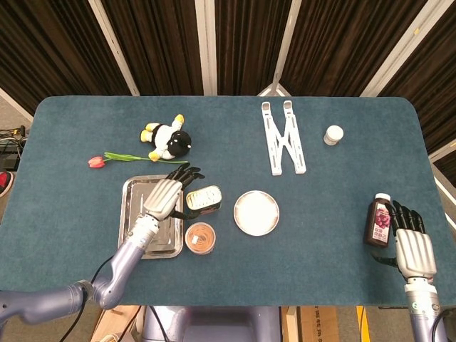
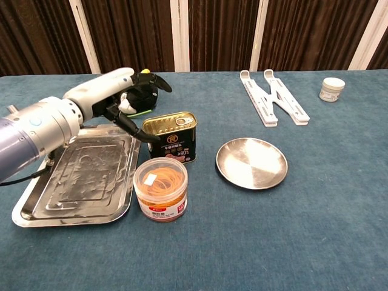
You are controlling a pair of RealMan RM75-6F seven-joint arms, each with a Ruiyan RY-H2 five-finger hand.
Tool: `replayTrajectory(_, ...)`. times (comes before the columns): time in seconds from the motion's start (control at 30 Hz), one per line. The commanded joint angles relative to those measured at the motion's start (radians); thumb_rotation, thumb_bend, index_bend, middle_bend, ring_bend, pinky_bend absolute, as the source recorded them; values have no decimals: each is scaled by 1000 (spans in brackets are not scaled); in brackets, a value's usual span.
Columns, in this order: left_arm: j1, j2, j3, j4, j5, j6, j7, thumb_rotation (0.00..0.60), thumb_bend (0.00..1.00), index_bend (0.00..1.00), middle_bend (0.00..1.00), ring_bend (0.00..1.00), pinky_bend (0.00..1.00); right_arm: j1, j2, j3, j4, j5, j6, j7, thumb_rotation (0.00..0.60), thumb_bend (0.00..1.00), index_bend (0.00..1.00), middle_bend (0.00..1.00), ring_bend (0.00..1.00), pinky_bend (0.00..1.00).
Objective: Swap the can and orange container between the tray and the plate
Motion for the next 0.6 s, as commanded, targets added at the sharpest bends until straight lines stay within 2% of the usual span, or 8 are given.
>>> replayTrajectory(0.03,-13,-29,6,61,-3,-31,-42,600,0,221,111,40,135,-1,-1,2,2,0,3,-4,600,77,0,0,0,0)
replayTrajectory(0.13,-16,-50,19,94,16,-34,-65,600,0,236,118,60,148,-2,-6,4,8,1,12,-19,600,78,0,0,0,0)
replayTrajectory(0.23,-28,-71,18,134,13,-58,-87,600,31,262,191,121,205,-2,-6,6,11,4,10,-16,600,78,0,0,0,0)
replayTrajectory(0.4,-47,-100,29,200,45,-80,-144,600,386,338,330,236,332,-3,-6,6,11,1,10,-16,600,77,0,0,0,0)
replayTrajectory(0.6,-62,-125,41,277,92,-78,-218,600,588,414,416,311,393,-2,-6,4,12,-1,4,-14,600,78,0,0,0,0)
